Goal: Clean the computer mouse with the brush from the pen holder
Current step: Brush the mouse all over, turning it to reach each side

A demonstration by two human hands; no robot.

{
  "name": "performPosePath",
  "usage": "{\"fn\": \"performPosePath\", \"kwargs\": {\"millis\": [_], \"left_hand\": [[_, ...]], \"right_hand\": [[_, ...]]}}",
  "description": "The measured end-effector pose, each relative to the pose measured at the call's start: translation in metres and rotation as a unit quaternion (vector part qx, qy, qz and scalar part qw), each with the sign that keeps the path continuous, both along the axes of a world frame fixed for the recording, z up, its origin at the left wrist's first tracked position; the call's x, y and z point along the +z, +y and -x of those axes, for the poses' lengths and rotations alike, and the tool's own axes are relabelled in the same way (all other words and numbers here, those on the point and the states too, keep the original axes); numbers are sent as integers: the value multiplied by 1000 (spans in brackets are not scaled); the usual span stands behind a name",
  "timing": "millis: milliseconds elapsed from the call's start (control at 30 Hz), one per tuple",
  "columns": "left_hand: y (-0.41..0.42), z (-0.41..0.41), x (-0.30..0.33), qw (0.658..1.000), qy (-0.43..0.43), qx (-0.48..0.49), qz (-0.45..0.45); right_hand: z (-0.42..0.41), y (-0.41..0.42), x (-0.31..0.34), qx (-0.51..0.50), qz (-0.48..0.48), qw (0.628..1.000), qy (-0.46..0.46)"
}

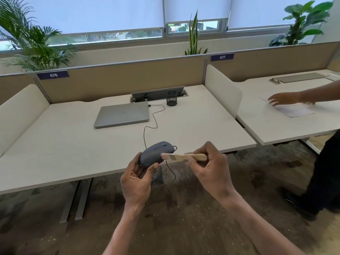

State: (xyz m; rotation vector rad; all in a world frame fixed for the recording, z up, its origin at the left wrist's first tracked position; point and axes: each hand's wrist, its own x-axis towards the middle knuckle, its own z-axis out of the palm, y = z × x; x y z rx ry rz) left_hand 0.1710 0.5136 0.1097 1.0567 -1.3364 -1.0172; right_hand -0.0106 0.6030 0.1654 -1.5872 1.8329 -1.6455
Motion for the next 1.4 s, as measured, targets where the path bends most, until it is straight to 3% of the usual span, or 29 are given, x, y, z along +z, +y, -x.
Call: {"fn": "performPosePath", "kwargs": {"millis": [200,533,733,1100,1400], "left_hand": [[6,1,3,1000,4,-2,2],[12,0,4,1000,-14,-2,16],[17,-3,3,1000,-5,0,15],[23,13,6,999,15,28,10],[34,72,11,998,17,50,20]], "right_hand": [[12,3,-1,-107,55,992,35],[0,11,5,-78,77,993,38],[7,11,3,-90,13,993,76],[57,10,-6,-120,0,991,60],[121,10,-13,-79,-18,994,71]]}}
